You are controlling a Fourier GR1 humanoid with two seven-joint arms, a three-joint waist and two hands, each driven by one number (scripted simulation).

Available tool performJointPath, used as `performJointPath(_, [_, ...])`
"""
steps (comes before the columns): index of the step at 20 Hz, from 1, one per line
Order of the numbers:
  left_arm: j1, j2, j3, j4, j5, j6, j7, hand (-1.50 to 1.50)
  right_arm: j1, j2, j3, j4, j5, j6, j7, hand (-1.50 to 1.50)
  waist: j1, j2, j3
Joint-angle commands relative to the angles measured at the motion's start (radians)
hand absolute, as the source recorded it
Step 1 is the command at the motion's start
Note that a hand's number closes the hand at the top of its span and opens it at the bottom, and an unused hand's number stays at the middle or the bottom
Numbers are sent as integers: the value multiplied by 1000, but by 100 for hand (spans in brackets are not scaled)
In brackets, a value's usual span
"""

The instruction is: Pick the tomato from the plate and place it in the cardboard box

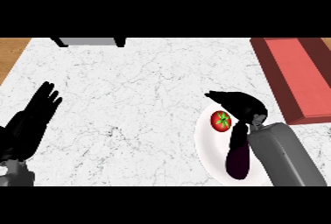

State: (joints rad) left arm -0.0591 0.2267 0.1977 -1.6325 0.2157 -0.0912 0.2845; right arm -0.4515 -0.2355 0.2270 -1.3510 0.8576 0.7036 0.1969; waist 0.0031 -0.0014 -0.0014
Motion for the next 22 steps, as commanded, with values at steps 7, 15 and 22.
performJointPath(7, [-47,9,32,41,5,-18,-1,0,-31,43,2,69,58,-78,-108,150,0,2,1])
performJointPath(15, [17,-13,23,-12,1,-43,1,0,-25,10,-24,111,118,-132,-219,150,1,2,1])
performJointPath(22, [-18,-30,-12,-17,-14,-32,0,0,-256,83,-351,378,150,-307,316,150,44,30,1])
